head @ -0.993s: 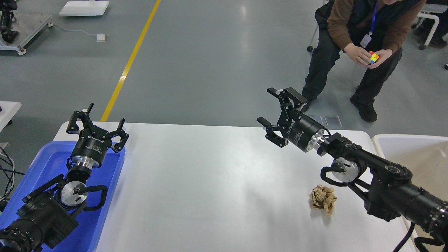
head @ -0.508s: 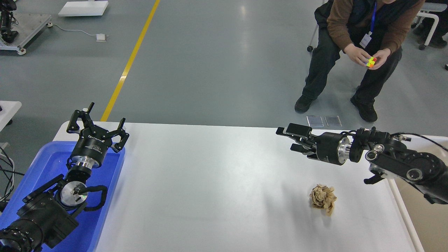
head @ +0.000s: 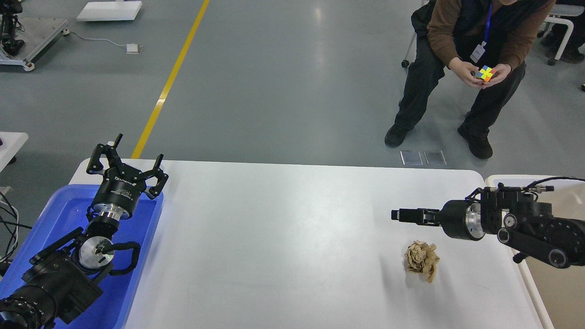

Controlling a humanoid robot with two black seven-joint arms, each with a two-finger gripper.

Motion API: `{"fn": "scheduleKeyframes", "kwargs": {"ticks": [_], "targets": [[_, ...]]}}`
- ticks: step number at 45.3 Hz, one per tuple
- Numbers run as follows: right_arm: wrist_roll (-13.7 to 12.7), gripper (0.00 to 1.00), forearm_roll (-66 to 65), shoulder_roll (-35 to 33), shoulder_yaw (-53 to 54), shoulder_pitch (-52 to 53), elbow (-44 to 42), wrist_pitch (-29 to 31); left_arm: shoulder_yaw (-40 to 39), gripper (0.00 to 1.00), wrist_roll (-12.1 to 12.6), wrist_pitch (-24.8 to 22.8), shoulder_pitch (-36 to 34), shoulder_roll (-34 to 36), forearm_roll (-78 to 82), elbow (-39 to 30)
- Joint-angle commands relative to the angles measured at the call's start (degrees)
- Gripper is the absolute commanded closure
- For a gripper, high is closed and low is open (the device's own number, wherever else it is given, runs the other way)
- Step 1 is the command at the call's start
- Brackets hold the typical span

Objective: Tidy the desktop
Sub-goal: 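Lower the open right gripper onto the paper ball and close it, then lift the paper ball with the right gripper toward the white bin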

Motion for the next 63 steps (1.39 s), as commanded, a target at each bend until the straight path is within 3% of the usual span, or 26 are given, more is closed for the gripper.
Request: {"fn": "scheduleKeyframes", "kwargs": {"ticks": [1, 29, 36, 63], "targets": [[0.12, 0.00, -1.98, -0.66, -4.57, -0.77, -0.12, -4.25, 0.00, 0.00, -0.01, 0.00, 0.00, 0.00, 0.00, 0.00], [0.29, 0.00, -1.98, -0.39, -4.57, -9.39, -1.96, -10.93, 0.00, 0.00, 0.08, 0.00, 0.00, 0.00, 0.00, 0.00], [2.14, 0.00, -1.89, 0.13, -4.57, -10.53, -4.78, -11.81, 0.00, 0.00, -0.01, 0.00, 0.09, 0.00, 0.00, 0.00], [4.16, 0.01, -0.92, 3.91, -3.52, -12.82, -8.82, -14.98, 0.00, 0.00, 0.08, 0.00, 0.00, 0.00, 0.00, 0.00]]}}
